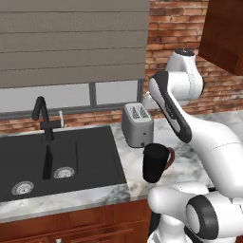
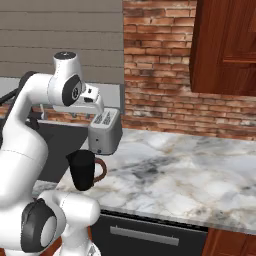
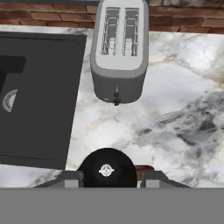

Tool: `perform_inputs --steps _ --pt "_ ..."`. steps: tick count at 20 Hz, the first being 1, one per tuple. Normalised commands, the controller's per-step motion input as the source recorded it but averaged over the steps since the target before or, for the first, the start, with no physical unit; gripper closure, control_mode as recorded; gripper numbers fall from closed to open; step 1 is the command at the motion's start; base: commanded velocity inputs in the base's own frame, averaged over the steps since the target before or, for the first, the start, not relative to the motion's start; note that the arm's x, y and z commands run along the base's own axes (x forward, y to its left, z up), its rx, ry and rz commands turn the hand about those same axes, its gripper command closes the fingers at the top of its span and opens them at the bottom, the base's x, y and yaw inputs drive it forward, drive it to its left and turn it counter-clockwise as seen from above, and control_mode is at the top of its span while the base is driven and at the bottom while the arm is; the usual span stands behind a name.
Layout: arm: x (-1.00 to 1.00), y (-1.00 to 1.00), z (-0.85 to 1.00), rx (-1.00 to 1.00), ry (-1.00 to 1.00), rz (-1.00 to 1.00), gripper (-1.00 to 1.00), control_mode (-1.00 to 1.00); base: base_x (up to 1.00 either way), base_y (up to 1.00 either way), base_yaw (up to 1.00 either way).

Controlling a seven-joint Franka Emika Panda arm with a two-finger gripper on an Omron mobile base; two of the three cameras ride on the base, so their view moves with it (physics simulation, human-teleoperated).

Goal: Turn on the sink faucet and place the jug under the water for a few seconds to fill it up.

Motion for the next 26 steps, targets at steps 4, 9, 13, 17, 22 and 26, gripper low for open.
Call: perform_inputs --steps 4,9,13,17,22,26 --pt "-0.02 0.0 0.0 0.0 0.0 0.0 -1.0 1.0 -0.44 0.03 0.0" --pt "0.0 0.0 0.0 0.0 0.0 0.0 -1.0 1.0 -0.37 0.78 0.0" --pt "0.0 0.0 0.0 0.0 0.0 0.0 -1.0 1.0 0.0 0.99 0.0" --pt "0.0 0.0 0.0 0.0 0.0 0.0 -1.0 1.0 0.05 0.53 0.0" --pt "0.0 0.0 0.0 0.0 0.0 0.0 -1.0 1.0 0.24 0.14 0.0" --pt "0.0 0.0 0.0 0.0 0.0 0.0 -1.0 1.0 0.27 -0.15 0.0"
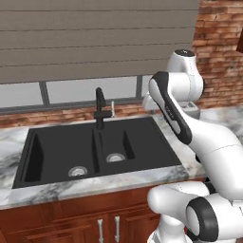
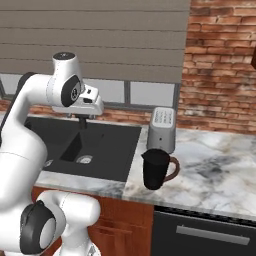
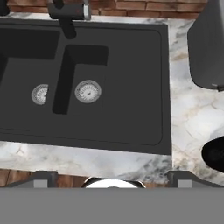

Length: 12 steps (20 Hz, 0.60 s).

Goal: Turn on the sink faucet and place the jug under the water for a few seconds to fill it up.

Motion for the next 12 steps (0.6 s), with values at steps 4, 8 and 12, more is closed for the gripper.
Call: perform_inputs --steps 4,8,12 --pt "0.0 0.0 0.0 0.0 0.0 0.0 -1.0 1.0 0.42 -0.21 0.0" --pt "0.0 0.0 0.0 0.0 0.0 0.0 -1.0 1.0 0.36 -0.16 0.0" --pt "0.0 0.0 0.0 0.0 0.0 0.0 -1.0 1.0 0.41 -0.11 0.0"
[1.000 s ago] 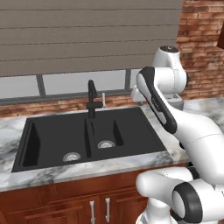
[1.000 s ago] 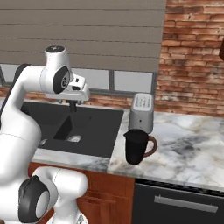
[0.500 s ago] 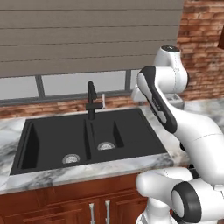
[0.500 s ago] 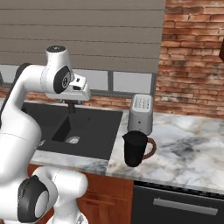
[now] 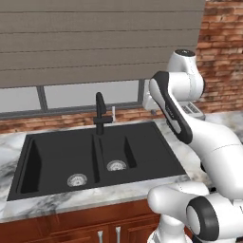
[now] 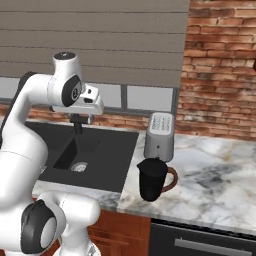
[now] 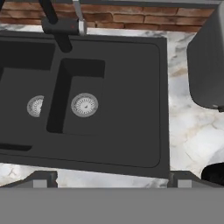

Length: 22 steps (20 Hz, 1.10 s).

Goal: Turn on the sink faucet and place the jug under the water for a few seconds to fill it up.

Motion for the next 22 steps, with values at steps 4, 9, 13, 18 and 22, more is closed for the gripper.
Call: perform_inputs --steps 4,9,13,18,22 --pt "0.0 0.0 0.0 0.0 0.0 0.0 -1.0 1.0 0.27 -0.21 0.0" --pt "0.0 0.0 0.0 0.0 0.0 0.0 -1.0 1.0 0.23 -0.09 0.0" --pt "0.0 0.0 0.0 0.0 0.0 0.0 -1.0 1.0 0.17 0.0 0.0" --pt "0.35 -0.02 -0.41 0.03 -0.02 0.01 -1.0 -1.0 0.04 0.0 0.0" --pt "0.54 0.04 -0.6 0.05 -0.22 0.09 -1.0 -1.0 0.0 0.0 0.0"
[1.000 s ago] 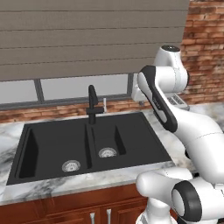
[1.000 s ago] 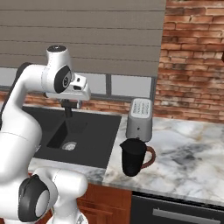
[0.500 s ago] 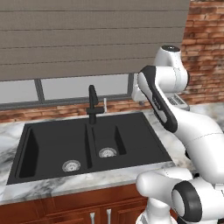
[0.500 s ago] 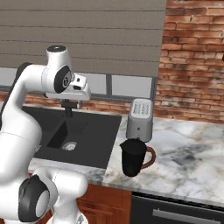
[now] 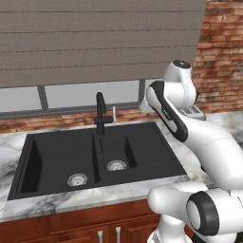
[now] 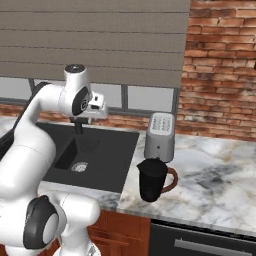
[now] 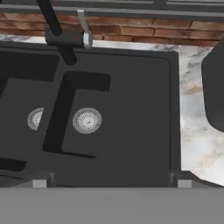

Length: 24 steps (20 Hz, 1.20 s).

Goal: Turn on the sink faucet and place the jug under the water for a few seconds to fill it up.

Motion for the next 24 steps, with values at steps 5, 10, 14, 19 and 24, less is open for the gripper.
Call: perform_inputs --steps 5,10,14,19,24 --pt "0.58 0.33 -0.24 0.06 -0.29 0.14 -1.0 -1.0 0.0 0.0 0.0" --pt "0.48 0.32 -0.13 0.05 -0.27 0.15 -1.0 -1.0 0.0 0.0 0.0" --pt "0.41 0.11 -0.25 0.01 -0.1 0.12 -1.0 -1.0 0.0 0.0 0.0" --pt "0.26 0.06 -0.21 0.0 0.0 0.07 -1.0 -1.0 0.0 0.0 0.0" --pt "0.25 0.0 -0.14 0.0 -0.1 0.03 -1.0 -1.0 0.0 0.0 0.0"
